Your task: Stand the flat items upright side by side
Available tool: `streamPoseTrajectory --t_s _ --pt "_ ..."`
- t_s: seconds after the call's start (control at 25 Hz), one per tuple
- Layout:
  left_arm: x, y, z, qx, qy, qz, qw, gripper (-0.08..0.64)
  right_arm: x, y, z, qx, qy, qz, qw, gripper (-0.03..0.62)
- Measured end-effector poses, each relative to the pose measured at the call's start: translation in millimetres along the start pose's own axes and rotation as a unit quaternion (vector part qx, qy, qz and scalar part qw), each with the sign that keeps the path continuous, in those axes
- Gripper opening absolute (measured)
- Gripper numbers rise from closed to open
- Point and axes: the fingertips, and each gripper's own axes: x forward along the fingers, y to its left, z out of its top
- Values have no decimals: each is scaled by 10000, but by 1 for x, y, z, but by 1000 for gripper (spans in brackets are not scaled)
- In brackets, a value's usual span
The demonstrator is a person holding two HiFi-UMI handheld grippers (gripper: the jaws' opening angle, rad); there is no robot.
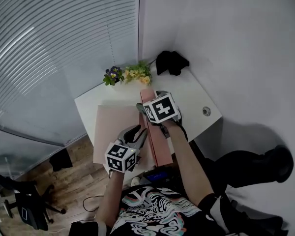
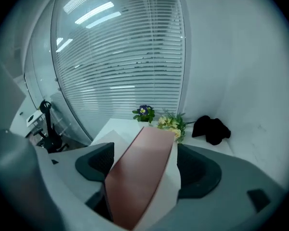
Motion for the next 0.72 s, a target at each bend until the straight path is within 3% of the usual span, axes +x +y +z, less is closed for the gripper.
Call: streamPoseTrajectory --t_s 0.2,0.36,0.72 --pt "-2 -6 1 -141 -107 45 9998 104 8 -3 -8 438 190 332 9983 376" --pt "3 -7 -6 -145 -72 -54 9999 104 12 -7 -9 565 208 237 9979 364" --pt "5 0 -10 -120 119 -746 9971 104 16 -12 -8 1050 300 -27 9940 325"
